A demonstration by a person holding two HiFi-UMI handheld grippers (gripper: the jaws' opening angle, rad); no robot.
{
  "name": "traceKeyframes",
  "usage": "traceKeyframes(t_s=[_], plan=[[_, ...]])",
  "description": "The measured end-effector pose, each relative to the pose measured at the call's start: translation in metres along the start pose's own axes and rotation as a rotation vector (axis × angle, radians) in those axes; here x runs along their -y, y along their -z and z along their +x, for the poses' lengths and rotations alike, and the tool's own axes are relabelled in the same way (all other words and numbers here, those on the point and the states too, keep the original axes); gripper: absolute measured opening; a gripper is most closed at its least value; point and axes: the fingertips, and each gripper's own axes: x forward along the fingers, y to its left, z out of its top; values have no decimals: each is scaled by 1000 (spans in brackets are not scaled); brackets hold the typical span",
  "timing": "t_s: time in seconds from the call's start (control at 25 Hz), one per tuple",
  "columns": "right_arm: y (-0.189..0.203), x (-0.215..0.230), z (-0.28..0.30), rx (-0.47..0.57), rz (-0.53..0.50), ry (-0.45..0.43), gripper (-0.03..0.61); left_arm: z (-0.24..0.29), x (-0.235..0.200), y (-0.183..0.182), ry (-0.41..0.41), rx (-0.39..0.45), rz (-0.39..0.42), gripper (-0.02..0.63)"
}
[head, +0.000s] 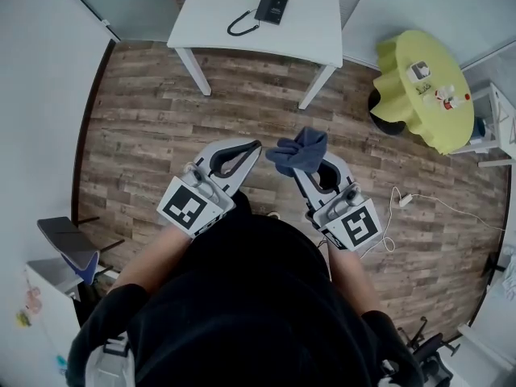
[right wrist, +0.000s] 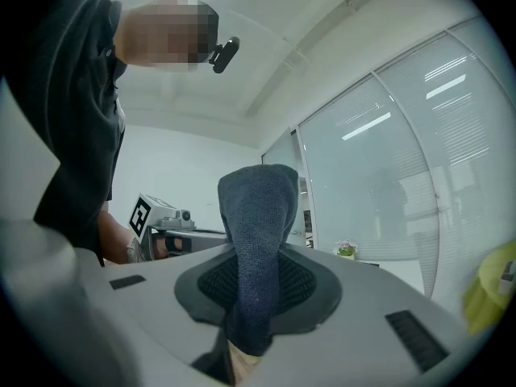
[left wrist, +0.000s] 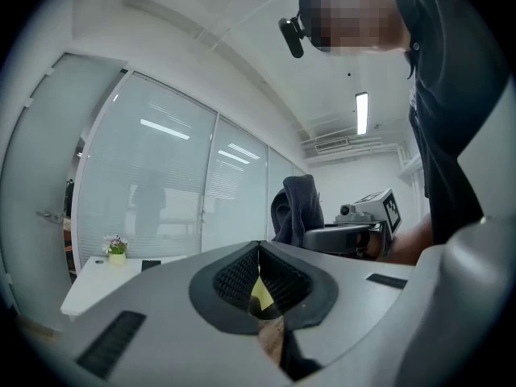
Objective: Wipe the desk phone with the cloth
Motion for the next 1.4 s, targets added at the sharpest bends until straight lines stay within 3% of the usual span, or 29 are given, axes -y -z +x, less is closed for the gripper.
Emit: traceKeyframes(t_s=[0.72, 1.08, 1.4], plan=[[6, 42, 163, -42, -27, 92, 87, 0, -168, -2, 58, 35, -28, 11], [7, 70, 192, -31, -14, 111, 87, 12, -211, -3, 44, 41, -33, 11], [9, 124, 208, -2, 0, 70, 87, 53, -243, -7, -6, 30, -9, 11]])
